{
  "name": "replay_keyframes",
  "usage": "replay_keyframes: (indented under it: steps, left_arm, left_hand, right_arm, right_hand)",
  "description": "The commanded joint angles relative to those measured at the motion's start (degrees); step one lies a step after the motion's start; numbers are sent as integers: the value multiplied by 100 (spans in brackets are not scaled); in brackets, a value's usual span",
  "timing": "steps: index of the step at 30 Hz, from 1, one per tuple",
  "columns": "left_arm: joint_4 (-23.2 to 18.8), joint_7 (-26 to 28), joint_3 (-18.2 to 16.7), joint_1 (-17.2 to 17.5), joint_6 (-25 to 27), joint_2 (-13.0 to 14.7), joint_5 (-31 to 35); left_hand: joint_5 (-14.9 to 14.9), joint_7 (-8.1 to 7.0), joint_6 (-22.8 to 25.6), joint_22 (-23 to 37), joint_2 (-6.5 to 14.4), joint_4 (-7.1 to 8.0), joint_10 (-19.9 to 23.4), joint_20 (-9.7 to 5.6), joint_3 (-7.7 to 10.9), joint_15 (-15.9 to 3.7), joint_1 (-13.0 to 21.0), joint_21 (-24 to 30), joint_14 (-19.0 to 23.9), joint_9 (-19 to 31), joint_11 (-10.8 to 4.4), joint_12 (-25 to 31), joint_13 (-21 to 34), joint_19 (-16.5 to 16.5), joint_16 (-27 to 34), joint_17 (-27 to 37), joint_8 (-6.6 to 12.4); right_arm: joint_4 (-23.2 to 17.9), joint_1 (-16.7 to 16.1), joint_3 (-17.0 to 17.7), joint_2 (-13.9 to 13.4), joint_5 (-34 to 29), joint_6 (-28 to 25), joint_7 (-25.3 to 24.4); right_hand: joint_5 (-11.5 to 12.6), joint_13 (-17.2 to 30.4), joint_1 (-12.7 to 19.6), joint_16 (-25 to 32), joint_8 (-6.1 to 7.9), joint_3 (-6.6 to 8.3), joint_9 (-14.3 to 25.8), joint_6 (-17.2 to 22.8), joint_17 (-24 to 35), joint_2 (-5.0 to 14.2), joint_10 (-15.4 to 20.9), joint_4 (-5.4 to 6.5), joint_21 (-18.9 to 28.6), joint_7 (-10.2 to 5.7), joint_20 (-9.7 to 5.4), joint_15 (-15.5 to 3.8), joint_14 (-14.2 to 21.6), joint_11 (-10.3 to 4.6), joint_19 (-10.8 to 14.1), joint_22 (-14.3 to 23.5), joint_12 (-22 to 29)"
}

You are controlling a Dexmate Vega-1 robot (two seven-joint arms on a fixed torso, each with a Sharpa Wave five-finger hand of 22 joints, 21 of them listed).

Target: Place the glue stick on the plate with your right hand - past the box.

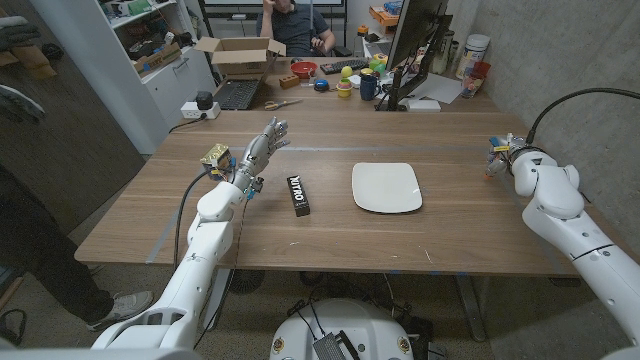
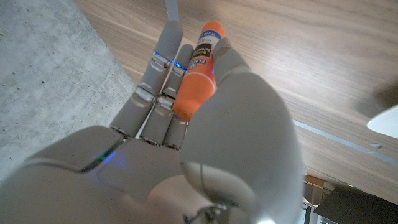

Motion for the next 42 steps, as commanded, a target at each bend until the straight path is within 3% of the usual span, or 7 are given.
replay_keyframes:
  steps: [1,22,42]
  left_arm:
    - [7,-18,0,2,-36,-2,-14]
    - [13,-11,17,-24,-29,-7,8]
    - [-93,-15,9,46,18,20,-12]
  left_hand:
    - [37,-29,-19,24,-2,12,-7,8,-22,-14,-40,-16,-36,33,-18,7,24,12,5,18,-17]
    - [51,-22,-24,25,2,7,-9,9,-44,-10,-51,-23,-35,33,-18,12,23,15,15,15,-14]
    - [62,-16,-26,25,5,2,-15,-1,-62,-14,-57,-26,-36,32,-24,14,23,25,20,13,-11]
  right_arm:
    - [-309,-57,127,42,-221,145,182]
    - [-804,-331,509,314,-382,559,273]
    - [-1255,-496,647,589,-624,1108,500]
  right_hand:
    - [-1,25,1566,17,-18,-19,3,55,15,1477,92,-14,53,-14,-468,-700,648,39,51,1,1]
    - [-3,60,1588,15,-57,-46,11,104,5,1482,124,-9,88,-17,-468,-705,703,34,63,-25,2]
    - [-3,88,1612,-6,-102,-74,35,118,-8,1480,130,-6,118,-13,-467,-702,720,36,65,-50,-16]
